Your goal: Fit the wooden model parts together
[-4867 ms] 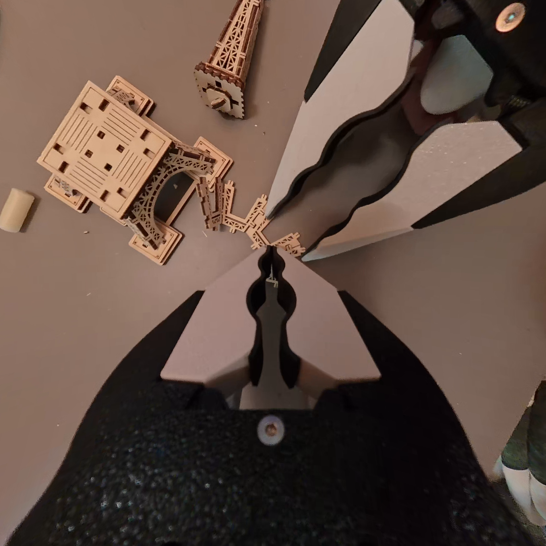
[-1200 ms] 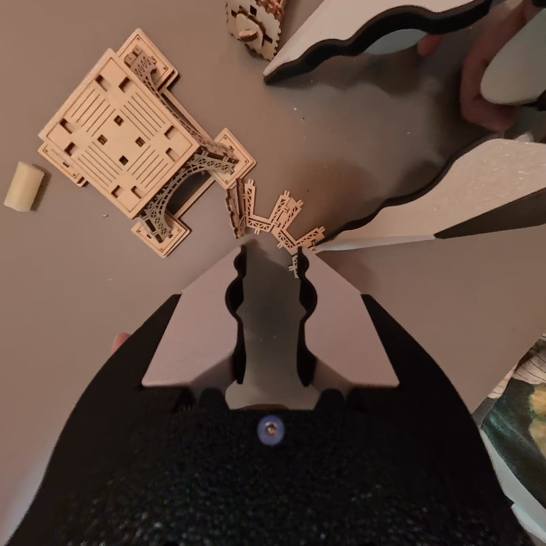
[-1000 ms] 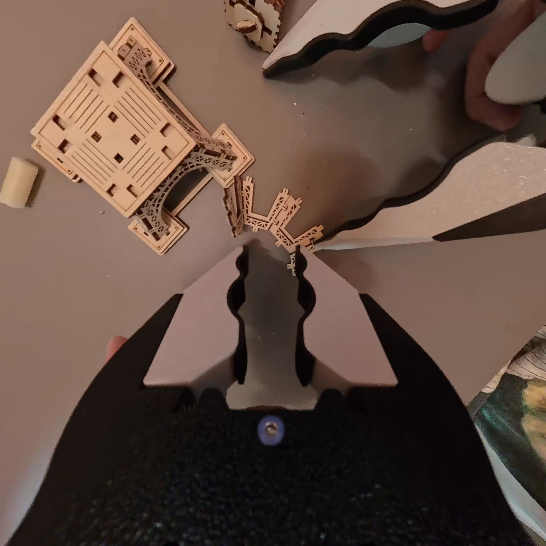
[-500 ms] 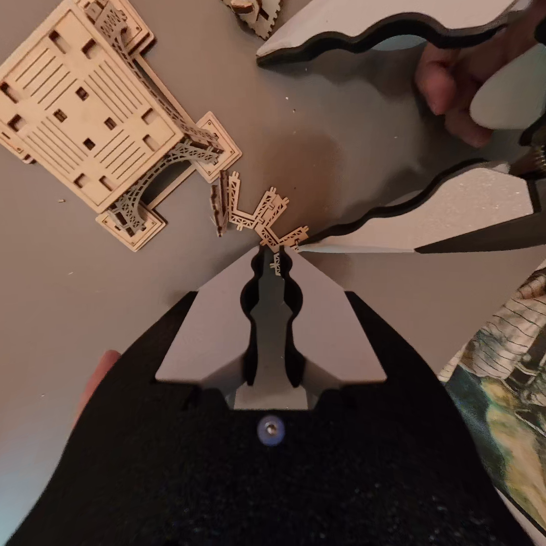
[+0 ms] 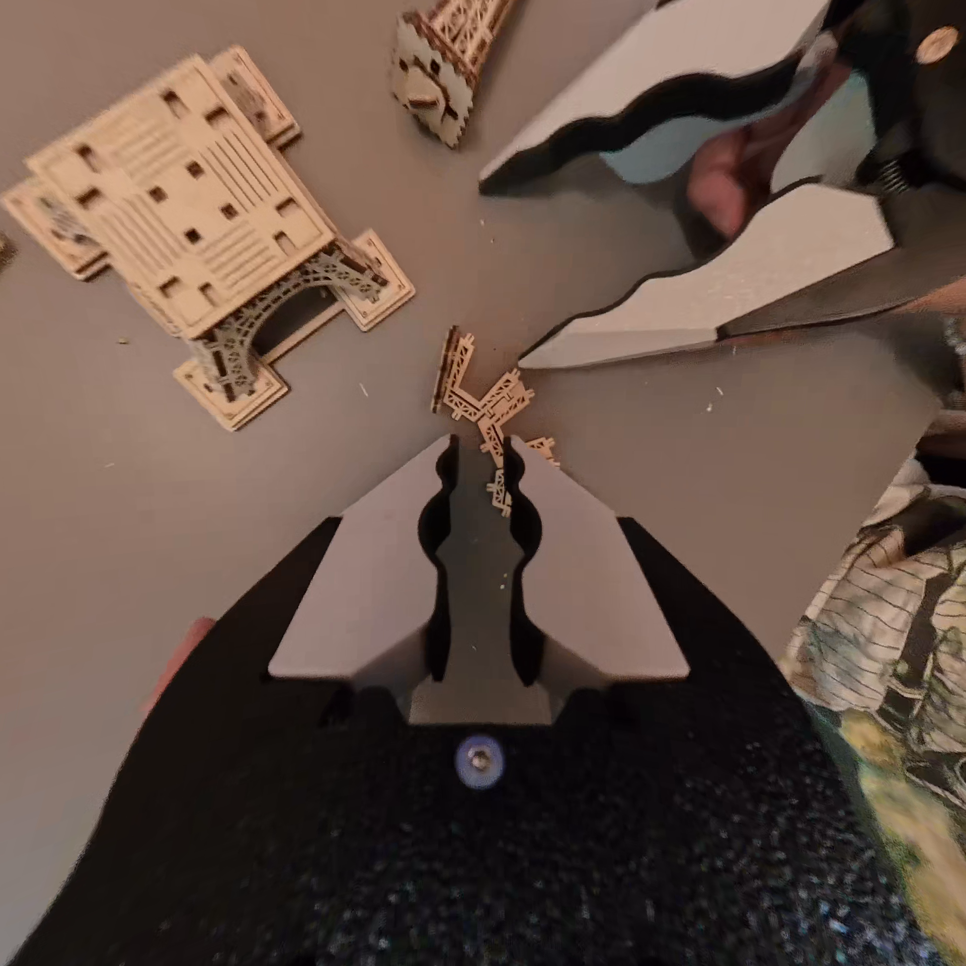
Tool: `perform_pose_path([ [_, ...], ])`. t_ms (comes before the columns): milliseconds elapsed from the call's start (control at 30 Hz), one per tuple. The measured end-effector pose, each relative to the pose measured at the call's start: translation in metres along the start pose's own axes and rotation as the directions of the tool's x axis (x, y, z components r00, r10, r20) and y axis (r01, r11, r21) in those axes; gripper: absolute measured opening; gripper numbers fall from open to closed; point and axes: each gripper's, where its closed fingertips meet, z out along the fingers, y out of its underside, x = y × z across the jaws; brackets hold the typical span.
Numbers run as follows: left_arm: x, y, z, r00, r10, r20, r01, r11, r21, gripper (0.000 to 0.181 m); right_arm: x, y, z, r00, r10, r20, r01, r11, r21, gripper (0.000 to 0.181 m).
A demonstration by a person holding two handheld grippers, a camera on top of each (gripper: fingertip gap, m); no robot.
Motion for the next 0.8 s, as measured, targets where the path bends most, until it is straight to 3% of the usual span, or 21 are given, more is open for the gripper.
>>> perform_pose_path([
  [100, 0.005, 0.0, -0.007, 1.0, 0.011, -0.015, -0.011, 1.0, 0.011, 0.015, 0.001, 0.001, 0.001, 0.999, -0.037, -0.038, 0.037, 0.999, -0.012, 0.06],
  [333, 0.021, 0.011, 0.007, 0.996, 0.072, -0.054, -0.078, 0.991, -0.106, 0.017, -0.002, 0.004, 0.004, 0.989, -0.123, -0.083, 0.12, 0.992, -0.04, 0.066],
  [467, 0.012, 0.016, 0.01, 0.995, 0.097, 0.007, -0.094, 0.98, -0.173, 0.017, -0.002, 0.004, 0.004, 0.989, -0.125, -0.082, 0.122, 0.992, -0.041, 0.067],
  [800, 0.012, 0.015, 0.012, 0.993, 0.117, 0.029, -0.109, 0.975, -0.191, 0.013, -0.002, 0.004, 0.004, 0.989, -0.124, -0.079, 0.121, 0.992, -0.041, 0.067],
])
